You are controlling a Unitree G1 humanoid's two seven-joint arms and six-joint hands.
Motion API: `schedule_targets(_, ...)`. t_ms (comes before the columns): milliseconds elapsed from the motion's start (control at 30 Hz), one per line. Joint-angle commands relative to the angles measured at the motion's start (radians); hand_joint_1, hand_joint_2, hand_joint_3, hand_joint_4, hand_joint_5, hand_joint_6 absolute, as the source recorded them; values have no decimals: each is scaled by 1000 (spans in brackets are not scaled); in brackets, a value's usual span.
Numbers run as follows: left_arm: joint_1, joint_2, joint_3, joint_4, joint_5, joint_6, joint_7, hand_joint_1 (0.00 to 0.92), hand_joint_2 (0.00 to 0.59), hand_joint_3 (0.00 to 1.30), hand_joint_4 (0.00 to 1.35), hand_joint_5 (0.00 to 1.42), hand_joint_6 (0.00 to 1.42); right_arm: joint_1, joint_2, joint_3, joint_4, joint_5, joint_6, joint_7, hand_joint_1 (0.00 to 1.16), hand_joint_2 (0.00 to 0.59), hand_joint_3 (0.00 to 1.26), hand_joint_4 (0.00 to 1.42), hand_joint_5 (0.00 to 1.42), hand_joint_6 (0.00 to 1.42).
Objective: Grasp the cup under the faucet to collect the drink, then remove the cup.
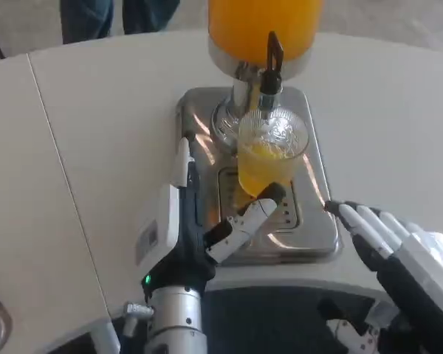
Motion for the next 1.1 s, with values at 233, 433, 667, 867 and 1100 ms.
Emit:
schedule_targets(233, -113, -43, 22, 166, -45, -86, 140, 283, 42, 0, 0, 181, 253, 64, -2, -30, -37, 11, 2, 61, 616, 448, 40, 0, 0, 0)
schedule_targets(433, -136, -40, 14, 208, -51, -132, 169, 299, 40, 0, 0, 179, 244, 69, 7, -39, -36, 8, 16, 81, 619, 448, 43, 0, 0, 0)
schedule_targets(667, -158, -22, 1, 253, -45, -181, 180, 348, 39, 0, 0, 149, 250, 66, 14, -35, -30, 1, 34, 98, 624, 450, 54, 0, 0, 0)
schedule_targets(867, -181, -3, -20, 283, -22, -200, 178, 447, 66, 0, 0, 149, 298, 45, 8, -36, -16, 4, 48, 107, 636, 419, 74, 0, 0, 0)
schedule_targets(1100, -202, -11, -47, 309, 12, -179, 200, 513, 84, 0, 0, 178, 345, 32, 8, -43, -7, 13, 59, 108, 667, 412, 93, 0, 0, 0)
